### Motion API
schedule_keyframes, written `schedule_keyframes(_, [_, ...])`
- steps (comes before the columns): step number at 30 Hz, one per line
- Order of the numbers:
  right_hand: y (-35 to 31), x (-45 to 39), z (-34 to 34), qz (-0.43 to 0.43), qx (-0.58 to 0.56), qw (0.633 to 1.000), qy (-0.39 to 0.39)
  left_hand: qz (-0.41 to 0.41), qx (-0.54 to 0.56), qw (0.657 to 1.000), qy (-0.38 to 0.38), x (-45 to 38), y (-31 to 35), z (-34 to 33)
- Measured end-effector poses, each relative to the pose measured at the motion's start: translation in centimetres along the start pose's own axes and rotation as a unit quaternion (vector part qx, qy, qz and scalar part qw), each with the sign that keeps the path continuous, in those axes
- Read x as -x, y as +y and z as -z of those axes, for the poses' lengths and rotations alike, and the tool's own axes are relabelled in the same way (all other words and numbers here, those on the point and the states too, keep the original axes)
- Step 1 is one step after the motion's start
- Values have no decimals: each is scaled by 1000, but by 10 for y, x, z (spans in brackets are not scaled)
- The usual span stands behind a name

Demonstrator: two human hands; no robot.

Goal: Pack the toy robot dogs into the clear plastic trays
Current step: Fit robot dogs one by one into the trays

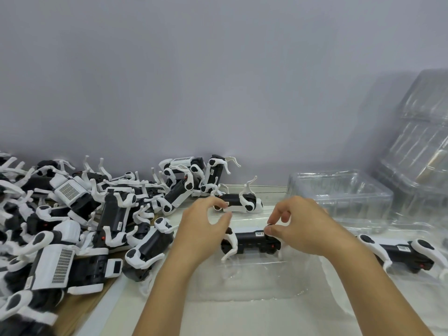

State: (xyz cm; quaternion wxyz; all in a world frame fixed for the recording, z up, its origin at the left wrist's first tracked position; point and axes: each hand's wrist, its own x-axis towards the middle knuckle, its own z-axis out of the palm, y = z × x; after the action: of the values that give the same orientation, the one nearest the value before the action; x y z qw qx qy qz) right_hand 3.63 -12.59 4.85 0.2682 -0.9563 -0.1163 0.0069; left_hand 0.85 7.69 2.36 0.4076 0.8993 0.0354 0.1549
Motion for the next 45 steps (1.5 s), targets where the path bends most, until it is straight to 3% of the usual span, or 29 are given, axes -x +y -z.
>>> schedule_keyframes(4, [-2,-1,-2,31,-6,999,29,50,50,997,-42,-4,-7,-1])
schedule_keyframes(7, [-14,-2,-12,98,-33,992,66,54,52,997,-16,-5,-10,-6])
schedule_keyframes(13, [-47,-1,-53,189,-45,981,7,93,132,986,36,-5,-9,-11])
schedule_keyframes(24, [-50,1,-60,146,-33,987,55,95,120,988,19,-6,-15,-17])
schedule_keyframes(29, [-47,-2,-54,164,-21,986,19,91,113,989,15,-6,-16,-16])
schedule_keyframes(31, [-42,-3,-47,163,-66,984,-12,87,115,990,10,-6,-16,-16])
schedule_keyframes(33, [-31,-4,-34,131,-119,984,-9,84,113,990,7,-6,-15,-15])
schedule_keyframes(36, [-6,-8,-10,73,-75,994,34,82,116,990,-1,-4,-15,-15])
schedule_keyframes(40, [11,-3,10,6,-17,1000,-20,81,112,990,-11,-3,-13,-15])
schedule_keyframes(42, [9,-2,10,-10,13,999,-41,56,94,994,-9,-1,-11,-15])
schedule_keyframes(45, [4,-3,5,-1,43,999,-28,-60,12,998,14,0,-3,-13])
